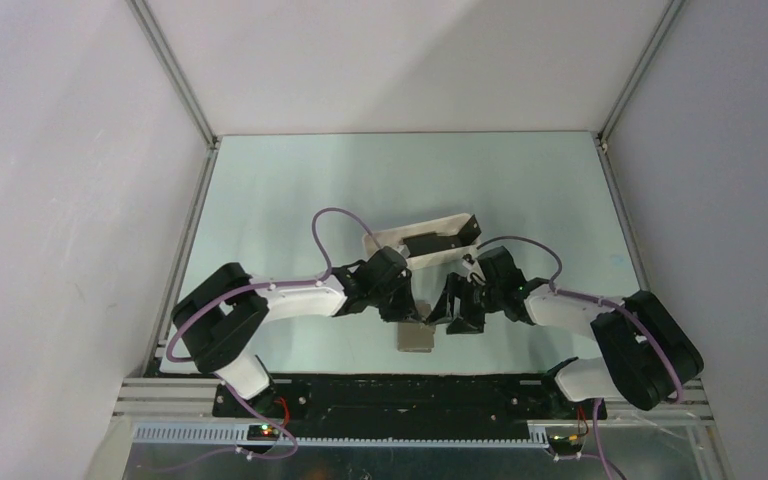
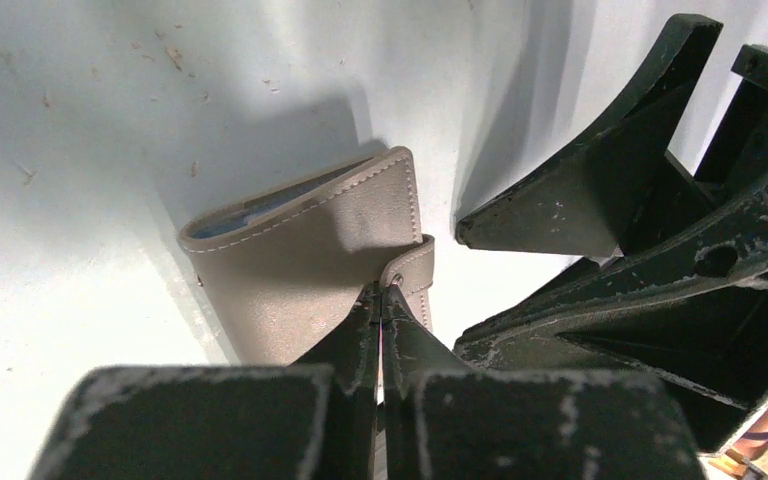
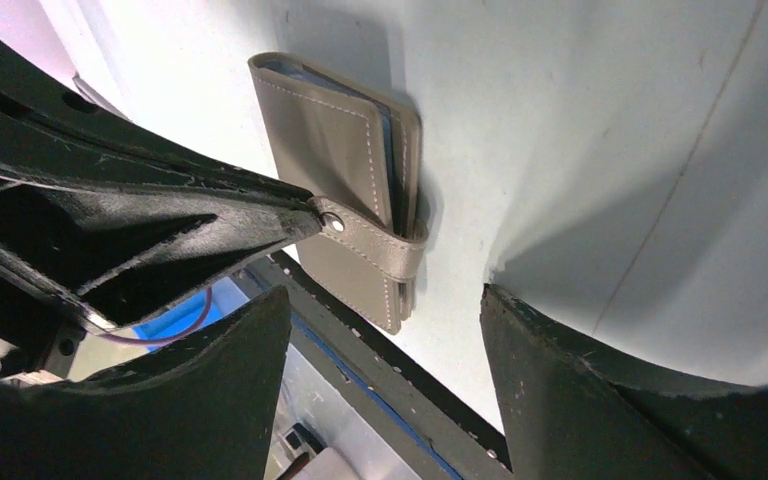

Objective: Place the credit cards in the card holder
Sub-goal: Close the card holder at the center of the board.

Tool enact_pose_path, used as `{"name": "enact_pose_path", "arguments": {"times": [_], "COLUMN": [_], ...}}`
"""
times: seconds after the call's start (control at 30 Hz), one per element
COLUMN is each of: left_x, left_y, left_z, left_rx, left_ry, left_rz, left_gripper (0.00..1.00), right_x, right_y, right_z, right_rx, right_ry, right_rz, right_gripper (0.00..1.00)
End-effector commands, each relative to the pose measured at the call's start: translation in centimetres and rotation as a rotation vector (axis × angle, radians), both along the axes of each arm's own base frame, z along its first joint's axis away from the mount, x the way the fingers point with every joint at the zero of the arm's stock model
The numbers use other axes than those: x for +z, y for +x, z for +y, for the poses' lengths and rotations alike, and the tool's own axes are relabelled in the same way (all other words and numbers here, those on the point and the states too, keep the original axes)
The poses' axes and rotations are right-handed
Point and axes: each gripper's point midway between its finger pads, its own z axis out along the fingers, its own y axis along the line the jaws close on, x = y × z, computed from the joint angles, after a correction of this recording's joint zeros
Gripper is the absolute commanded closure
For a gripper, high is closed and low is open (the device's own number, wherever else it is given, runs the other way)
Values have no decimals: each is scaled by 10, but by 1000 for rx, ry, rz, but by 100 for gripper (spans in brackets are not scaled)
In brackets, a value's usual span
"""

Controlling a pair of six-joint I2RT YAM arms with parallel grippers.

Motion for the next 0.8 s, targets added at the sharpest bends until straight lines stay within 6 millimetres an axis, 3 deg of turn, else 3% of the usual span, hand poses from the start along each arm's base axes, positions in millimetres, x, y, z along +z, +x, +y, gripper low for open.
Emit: {"name": "enact_pose_path", "arguments": {"times": [0.0, 0.77], "left_x": [1, -17], "left_y": [7, 1], "left_z": [0, 7], "left_rx": [-10, -15], "left_ry": [39, 129], "left_rz": [-46, -24], "left_gripper": [100, 100], "right_x": [-17, -53], "right_y": [4, 0], "right_z": [-3, -10], "right_rx": [-18, 52], "right_ry": [-26, -248], "right_rz": [15, 11], "right_gripper": [27, 44]}}
